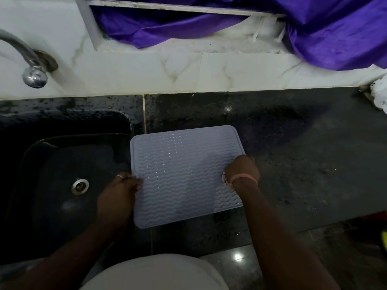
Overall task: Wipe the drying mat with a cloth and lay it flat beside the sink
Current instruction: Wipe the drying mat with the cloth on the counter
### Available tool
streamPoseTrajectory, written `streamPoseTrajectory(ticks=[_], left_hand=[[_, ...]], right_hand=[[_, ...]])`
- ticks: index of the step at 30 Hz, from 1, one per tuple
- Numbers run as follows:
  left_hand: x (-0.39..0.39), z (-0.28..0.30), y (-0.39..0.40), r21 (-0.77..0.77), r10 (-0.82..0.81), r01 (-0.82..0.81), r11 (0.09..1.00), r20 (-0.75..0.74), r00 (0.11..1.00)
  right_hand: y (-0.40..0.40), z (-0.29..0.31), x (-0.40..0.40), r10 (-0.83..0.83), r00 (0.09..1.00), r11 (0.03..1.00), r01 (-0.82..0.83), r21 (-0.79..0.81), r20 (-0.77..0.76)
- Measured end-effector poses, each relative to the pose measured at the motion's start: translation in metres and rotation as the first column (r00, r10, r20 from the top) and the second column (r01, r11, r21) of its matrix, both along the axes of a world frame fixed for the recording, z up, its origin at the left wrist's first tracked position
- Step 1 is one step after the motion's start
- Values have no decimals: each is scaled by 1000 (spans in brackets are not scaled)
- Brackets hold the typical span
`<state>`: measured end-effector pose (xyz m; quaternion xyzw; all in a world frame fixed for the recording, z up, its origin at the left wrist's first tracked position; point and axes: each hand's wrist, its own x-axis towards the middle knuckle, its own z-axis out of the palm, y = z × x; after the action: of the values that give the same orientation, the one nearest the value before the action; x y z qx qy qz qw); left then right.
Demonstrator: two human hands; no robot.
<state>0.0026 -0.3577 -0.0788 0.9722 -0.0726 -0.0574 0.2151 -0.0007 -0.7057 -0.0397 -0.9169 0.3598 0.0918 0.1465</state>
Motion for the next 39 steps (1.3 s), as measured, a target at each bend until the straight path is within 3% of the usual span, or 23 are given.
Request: streamPoseTrajectory(ticks=[6, 12, 18, 24, 31, 39], left_hand=[[5, -2, 4, -85, 9, -10, 996, -23, 1000], [6, -9, 5, -165, 34, -40, 985, -38, 999], [2, -4, 6, -177, 38, -44, 983, -35, 999], [3, -4, 11, -253, 24, -43, 967, -77, 997], [-1, -11, 16, -429, 64, -115, 896, -132, 989], [-1, -15, 15, -610, 193, -203, 766, -84, 978]], right_hand=[[12, -2, 7, -204, 978, 949, 190, 253, 31], [12, 6, 9, -252, 968, 895, 235, 379, -5], [50, 13, 13, -349, 932, 791, 235, 566, 101], [99, -1, 18, -353, 932, 764, 234, 601, 85], [166, -19, 8, -277, 947, 811, 138, 569, 165], [237, -18, -2, -76, 965, 823, -82, 562, 253]])
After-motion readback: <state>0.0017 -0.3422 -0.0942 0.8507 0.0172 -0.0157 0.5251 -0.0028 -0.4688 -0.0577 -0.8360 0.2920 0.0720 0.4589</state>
